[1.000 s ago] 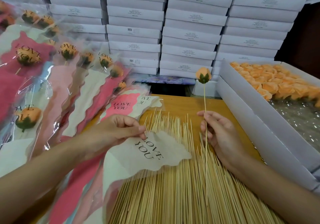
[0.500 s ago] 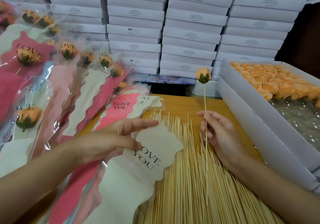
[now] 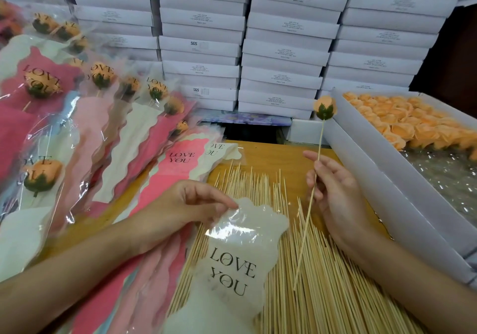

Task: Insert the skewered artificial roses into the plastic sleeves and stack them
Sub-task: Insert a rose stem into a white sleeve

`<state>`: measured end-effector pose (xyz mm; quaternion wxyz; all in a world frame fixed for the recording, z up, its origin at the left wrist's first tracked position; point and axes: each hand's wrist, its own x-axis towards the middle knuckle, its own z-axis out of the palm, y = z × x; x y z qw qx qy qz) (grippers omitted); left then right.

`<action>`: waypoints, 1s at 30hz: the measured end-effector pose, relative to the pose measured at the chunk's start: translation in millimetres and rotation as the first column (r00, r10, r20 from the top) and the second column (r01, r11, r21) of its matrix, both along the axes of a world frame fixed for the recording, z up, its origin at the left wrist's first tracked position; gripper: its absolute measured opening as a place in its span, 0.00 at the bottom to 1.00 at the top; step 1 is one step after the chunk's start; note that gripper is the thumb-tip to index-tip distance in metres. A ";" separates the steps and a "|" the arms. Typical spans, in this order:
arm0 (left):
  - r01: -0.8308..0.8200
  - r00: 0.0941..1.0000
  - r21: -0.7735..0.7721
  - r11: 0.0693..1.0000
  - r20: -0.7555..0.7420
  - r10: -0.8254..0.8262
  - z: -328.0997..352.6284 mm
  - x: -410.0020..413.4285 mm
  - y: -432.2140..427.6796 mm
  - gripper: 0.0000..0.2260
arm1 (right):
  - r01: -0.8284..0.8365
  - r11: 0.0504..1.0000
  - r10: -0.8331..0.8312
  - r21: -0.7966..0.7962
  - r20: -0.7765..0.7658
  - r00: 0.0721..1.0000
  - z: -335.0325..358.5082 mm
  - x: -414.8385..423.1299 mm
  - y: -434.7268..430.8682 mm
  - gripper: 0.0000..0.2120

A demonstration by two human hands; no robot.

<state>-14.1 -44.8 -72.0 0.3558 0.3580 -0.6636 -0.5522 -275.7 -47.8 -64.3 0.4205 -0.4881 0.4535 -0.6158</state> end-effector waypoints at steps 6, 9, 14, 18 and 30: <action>-0.052 0.998 -0.036 0.998 0.031 0.053 -2.7 -3.5 2.2 0.15 | 0.092 0.993 -0.084 -0.077 0.101 0.991 16.9 0.6 -0.5 0.14; -0.068 0.995 -0.016 0.998 0.073 0.069 -2.1 -6.4 3.7 0.18 | 0.139 0.981 -0.124 -0.136 0.109 0.986 26.1 -1.5 -0.7 0.15; -0.217 0.974 -0.010 0.976 0.060 0.217 -2.1 -10.7 4.0 0.16 | 0.197 0.956 -0.185 -0.218 0.077 0.980 35.3 -4.8 0.3 0.15; -0.275 0.957 -0.017 0.961 0.092 0.275 -4.5 -10.0 1.6 0.16 | 0.208 0.949 -0.198 -0.238 0.064 0.978 36.7 -4.5 1.0 0.15; -0.291 0.954 -0.090 0.953 0.053 0.296 -4.2 -11.2 -0.2 0.05 | 0.236 0.933 -0.226 -0.273 0.068 0.972 36.0 -5.4 1.5 0.15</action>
